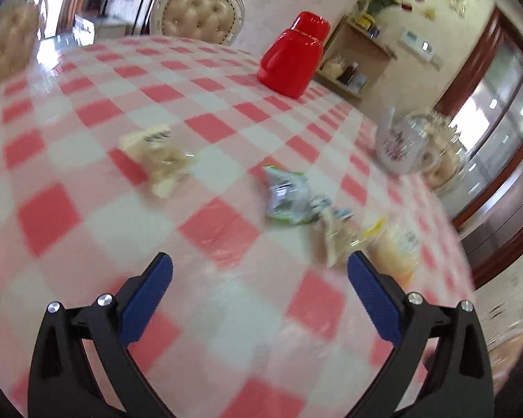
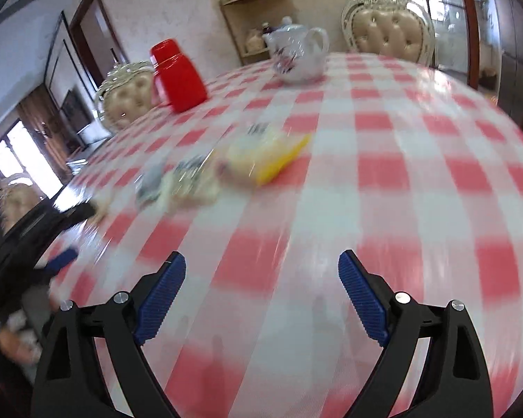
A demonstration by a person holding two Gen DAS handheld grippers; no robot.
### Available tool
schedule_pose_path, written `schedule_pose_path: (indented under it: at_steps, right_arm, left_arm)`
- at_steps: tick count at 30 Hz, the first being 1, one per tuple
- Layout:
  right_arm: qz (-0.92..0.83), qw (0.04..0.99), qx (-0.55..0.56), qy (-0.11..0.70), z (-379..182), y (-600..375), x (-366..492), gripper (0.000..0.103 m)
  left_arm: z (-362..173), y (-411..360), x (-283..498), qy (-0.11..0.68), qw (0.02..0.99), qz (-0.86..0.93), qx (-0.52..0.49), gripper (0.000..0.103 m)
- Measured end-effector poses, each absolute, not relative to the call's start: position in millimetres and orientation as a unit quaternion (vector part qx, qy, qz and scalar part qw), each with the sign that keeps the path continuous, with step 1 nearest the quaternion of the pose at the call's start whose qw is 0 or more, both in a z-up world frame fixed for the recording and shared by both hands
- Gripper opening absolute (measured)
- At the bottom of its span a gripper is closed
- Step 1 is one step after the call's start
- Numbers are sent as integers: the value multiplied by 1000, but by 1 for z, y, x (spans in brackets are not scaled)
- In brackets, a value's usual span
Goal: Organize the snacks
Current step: 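Move both open grippers back over the remaining snacks on the table, then grasp the round bun bag with the right gripper while the left grasps a clear wrapped snack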
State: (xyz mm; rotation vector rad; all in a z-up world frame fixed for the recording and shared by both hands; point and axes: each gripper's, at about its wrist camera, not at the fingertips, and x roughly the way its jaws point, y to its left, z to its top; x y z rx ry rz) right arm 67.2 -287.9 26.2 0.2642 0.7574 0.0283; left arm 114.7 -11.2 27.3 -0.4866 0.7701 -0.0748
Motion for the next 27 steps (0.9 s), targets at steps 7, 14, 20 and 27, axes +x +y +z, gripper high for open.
schedule_pose_path:
  at_steps: [7, 14, 20, 27]
  right_arm:
    - [60, 924, 58, 374, 21, -291, 157, 87]
    - [100, 918, 10, 384, 15, -275, 209, 87]
    - [84, 902, -45, 420, 3, -259, 223, 88]
    - [66, 909, 12, 411, 15, -265, 189, 62]
  left_arm:
    - [19, -16, 123, 372, 893, -98, -232, 101]
    - [8, -23, 124, 407, 879, -90, -231, 101]
    - [12, -35, 116, 400, 889, -96, -199, 101]
    - [16, -41, 114, 388, 902, -98, -161, 101]
